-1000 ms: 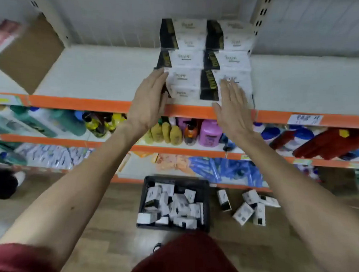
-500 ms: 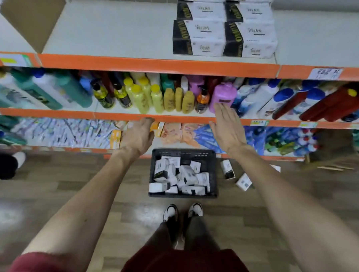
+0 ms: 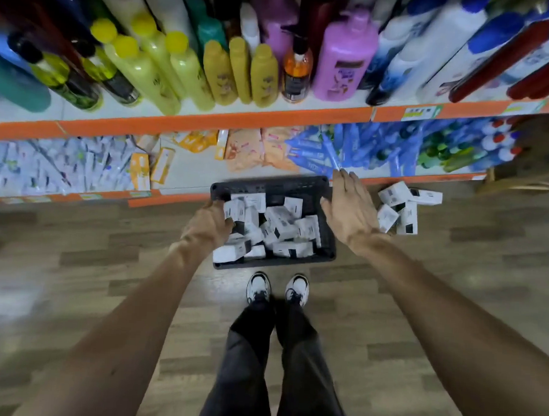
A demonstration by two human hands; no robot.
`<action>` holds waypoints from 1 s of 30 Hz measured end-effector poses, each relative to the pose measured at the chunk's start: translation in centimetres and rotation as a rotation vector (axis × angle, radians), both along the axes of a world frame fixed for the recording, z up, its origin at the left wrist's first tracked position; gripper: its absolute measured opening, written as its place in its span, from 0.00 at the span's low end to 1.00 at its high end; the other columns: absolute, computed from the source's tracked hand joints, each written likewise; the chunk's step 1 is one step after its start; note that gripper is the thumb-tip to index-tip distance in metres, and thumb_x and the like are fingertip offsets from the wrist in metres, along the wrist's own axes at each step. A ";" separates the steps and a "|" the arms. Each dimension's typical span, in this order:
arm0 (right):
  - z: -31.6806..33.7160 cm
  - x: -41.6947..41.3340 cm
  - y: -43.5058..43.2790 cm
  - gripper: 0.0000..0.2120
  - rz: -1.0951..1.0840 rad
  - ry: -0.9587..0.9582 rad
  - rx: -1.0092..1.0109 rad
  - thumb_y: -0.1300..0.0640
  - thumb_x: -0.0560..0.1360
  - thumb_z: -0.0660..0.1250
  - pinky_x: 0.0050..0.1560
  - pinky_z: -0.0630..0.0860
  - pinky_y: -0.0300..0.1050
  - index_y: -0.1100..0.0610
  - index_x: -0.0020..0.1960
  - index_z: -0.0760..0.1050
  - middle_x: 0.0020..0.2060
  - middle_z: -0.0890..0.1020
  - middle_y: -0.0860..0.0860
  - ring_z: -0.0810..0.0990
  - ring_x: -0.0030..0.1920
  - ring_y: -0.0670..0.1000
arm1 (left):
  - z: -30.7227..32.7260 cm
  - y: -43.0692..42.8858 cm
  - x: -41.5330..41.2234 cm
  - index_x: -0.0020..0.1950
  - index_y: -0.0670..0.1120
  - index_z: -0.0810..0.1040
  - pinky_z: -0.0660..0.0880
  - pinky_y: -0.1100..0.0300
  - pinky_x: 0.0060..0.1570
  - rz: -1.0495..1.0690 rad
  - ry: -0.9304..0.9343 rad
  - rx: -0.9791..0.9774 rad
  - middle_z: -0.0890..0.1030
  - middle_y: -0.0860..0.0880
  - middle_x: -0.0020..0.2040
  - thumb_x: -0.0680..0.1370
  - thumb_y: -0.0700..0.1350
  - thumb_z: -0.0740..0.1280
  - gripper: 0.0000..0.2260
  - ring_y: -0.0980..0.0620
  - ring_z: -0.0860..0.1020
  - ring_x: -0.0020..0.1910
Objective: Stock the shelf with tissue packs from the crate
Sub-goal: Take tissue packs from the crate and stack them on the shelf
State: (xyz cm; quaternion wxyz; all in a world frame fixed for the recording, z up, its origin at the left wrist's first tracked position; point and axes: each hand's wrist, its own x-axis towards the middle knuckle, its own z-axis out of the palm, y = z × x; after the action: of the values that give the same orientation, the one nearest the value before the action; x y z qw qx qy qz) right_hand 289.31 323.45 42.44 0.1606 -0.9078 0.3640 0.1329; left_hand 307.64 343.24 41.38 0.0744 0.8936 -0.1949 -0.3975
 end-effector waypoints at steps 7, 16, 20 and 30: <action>-17.2 0.9 1.5 0.30 -0.022 0.041 0.108 0.49 0.81 0.56 0.76 0.53 0.54 0.63 0.77 0.53 0.75 0.60 0.61 0.56 0.76 0.59 | -15.0 0.6 -0.3 0.62 0.36 0.72 0.73 0.53 0.41 0.031 0.002 0.063 0.78 0.36 0.57 0.80 0.42 0.60 0.14 0.42 0.76 0.47; -33.4 0.9 4.3 0.29 -0.054 0.110 0.210 0.51 0.81 0.59 0.74 0.58 0.54 0.62 0.76 0.53 0.74 0.61 0.58 0.57 0.75 0.58 | -31.9 2.6 0.0 0.61 0.35 0.68 0.67 0.51 0.43 -0.091 0.001 0.151 0.73 0.34 0.58 0.80 0.46 0.61 0.17 0.39 0.73 0.51; -38.5 1.9 4.4 0.30 -0.078 0.107 0.241 0.51 0.80 0.60 0.74 0.58 0.53 0.62 0.76 0.53 0.75 0.60 0.58 0.58 0.75 0.58 | -36.9 2.3 0.7 0.62 0.34 0.67 0.69 0.47 0.49 -0.071 0.004 0.141 0.71 0.34 0.60 0.79 0.48 0.61 0.19 0.35 0.72 0.57; -48.0 4.3 4.1 0.33 -0.095 0.104 0.251 0.49 0.79 0.62 0.71 0.62 0.54 0.62 0.76 0.53 0.73 0.63 0.59 0.61 0.72 0.58 | -44.5 0.2 2.5 0.70 0.37 0.60 0.64 0.44 0.66 -0.011 -0.016 0.203 0.64 0.35 0.68 0.80 0.51 0.59 0.25 0.36 0.63 0.67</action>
State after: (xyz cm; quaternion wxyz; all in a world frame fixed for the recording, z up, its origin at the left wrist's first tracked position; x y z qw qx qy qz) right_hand 293.64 327.52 -5.52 0.2597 -0.8542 0.3950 0.2166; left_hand 310.14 343.43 -3.15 -0.0203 0.8987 -0.1590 -0.4082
